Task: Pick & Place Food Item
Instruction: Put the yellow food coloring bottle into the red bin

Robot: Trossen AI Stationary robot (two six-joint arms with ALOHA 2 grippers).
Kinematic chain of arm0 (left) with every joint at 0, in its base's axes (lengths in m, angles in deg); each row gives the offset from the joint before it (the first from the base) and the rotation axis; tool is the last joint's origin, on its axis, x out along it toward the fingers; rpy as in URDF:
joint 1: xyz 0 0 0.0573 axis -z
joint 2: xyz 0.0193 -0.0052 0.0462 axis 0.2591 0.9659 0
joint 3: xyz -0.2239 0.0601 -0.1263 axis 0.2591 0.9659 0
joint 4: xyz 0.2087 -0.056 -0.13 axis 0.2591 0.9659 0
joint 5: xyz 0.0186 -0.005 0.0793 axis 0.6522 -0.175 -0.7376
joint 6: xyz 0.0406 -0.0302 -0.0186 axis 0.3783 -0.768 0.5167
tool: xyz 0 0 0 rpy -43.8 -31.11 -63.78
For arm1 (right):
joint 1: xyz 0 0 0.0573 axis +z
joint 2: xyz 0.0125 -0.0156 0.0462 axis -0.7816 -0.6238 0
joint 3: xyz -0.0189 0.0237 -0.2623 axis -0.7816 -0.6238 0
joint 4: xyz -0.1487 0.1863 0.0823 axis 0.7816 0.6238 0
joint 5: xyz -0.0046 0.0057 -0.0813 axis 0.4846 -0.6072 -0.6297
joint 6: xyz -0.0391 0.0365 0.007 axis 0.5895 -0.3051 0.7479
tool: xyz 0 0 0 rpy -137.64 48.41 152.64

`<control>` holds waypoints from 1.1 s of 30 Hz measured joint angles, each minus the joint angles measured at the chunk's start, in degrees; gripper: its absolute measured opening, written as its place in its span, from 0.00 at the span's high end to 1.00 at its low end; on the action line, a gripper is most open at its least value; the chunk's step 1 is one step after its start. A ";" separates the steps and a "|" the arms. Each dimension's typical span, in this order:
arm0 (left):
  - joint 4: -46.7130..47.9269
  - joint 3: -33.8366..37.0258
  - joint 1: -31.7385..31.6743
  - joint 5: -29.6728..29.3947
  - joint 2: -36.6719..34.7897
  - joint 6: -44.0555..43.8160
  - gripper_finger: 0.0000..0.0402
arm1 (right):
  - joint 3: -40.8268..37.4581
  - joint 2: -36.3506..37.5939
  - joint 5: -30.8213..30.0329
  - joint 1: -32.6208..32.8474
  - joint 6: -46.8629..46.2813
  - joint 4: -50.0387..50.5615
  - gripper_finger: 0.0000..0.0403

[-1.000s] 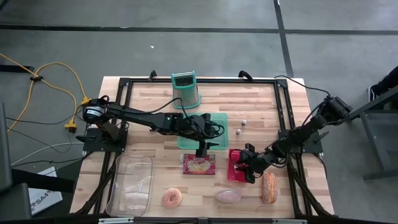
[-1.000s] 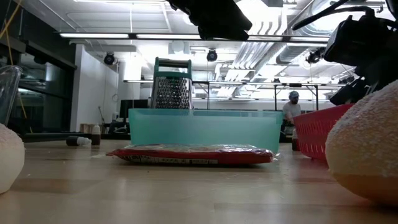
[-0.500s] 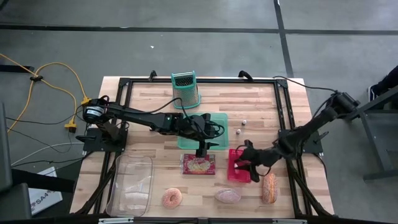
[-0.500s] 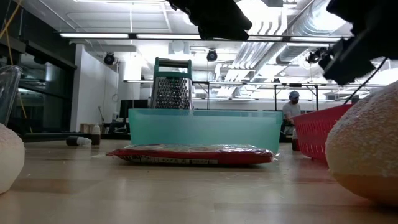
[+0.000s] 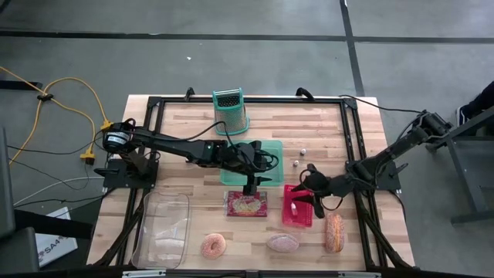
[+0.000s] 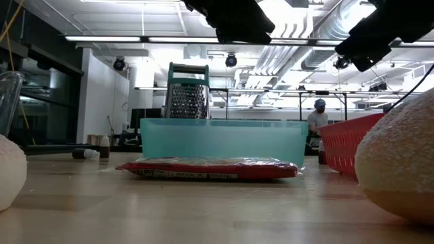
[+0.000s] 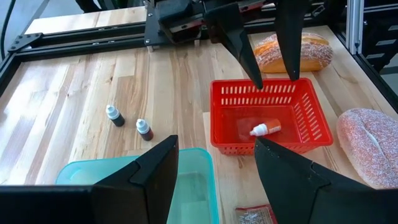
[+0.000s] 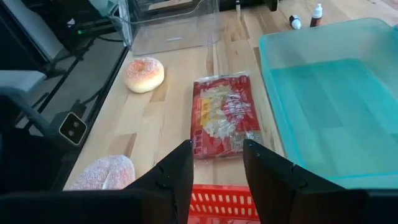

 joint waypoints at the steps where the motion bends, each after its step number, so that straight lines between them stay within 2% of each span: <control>1: 0.00 0.00 0.00 0.00 0.00 0.00 0.49 | 0.00 0.00 0.10 0.00 0.26 0.21 0.68; 15: 0.07 0.00 -0.02 -0.22 0.00 -2.89 0.49 | 0.00 0.00 0.70 0.00 0.82 0.34 0.68; 33: 5.21 0.00 0.01 -0.17 -0.02 -3.02 0.49 | 0.00 -0.02 0.75 0.04 0.64 0.34 0.68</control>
